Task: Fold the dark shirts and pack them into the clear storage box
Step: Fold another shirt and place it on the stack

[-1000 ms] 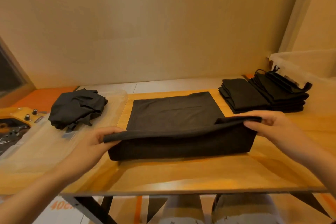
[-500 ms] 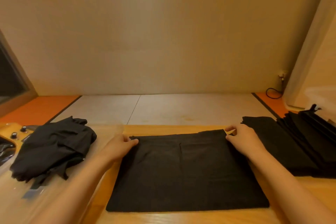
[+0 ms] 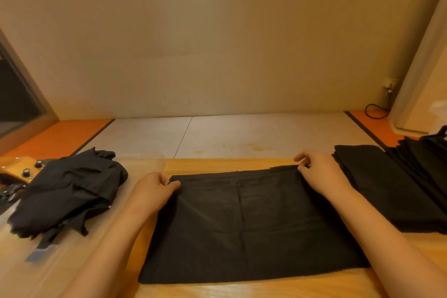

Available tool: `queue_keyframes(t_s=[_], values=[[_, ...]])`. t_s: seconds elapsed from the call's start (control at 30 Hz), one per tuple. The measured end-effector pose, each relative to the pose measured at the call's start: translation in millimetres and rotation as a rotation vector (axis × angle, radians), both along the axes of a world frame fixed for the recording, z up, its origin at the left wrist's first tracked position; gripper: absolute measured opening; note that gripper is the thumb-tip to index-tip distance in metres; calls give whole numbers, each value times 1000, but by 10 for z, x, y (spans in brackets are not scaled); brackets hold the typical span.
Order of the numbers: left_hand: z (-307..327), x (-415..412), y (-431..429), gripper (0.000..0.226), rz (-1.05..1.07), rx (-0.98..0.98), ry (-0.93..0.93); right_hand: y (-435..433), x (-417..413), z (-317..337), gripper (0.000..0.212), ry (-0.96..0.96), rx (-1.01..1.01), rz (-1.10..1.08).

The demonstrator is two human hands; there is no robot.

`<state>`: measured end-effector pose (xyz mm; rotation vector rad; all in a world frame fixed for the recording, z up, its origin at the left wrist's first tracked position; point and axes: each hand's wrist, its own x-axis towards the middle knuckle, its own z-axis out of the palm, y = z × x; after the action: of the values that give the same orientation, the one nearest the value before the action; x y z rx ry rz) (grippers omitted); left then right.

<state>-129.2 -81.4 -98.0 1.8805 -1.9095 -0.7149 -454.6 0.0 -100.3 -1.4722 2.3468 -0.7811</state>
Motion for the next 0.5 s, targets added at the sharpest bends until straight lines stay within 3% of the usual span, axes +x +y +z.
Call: queue_keyframes(t_s=[0.2, 0.33, 0.5], values=[[-128, -6, 4, 15, 32, -137, -140, -1, -38, -21, 19, -2, -57, -10], [-157, 27, 25, 17, 58, -244, -159, -34, -26, -10, 16, 33, -207, -13], [-224, -75, 110, 28, 22, -295, -372, -30, 13, -148, 19, 171, -84, -10]])
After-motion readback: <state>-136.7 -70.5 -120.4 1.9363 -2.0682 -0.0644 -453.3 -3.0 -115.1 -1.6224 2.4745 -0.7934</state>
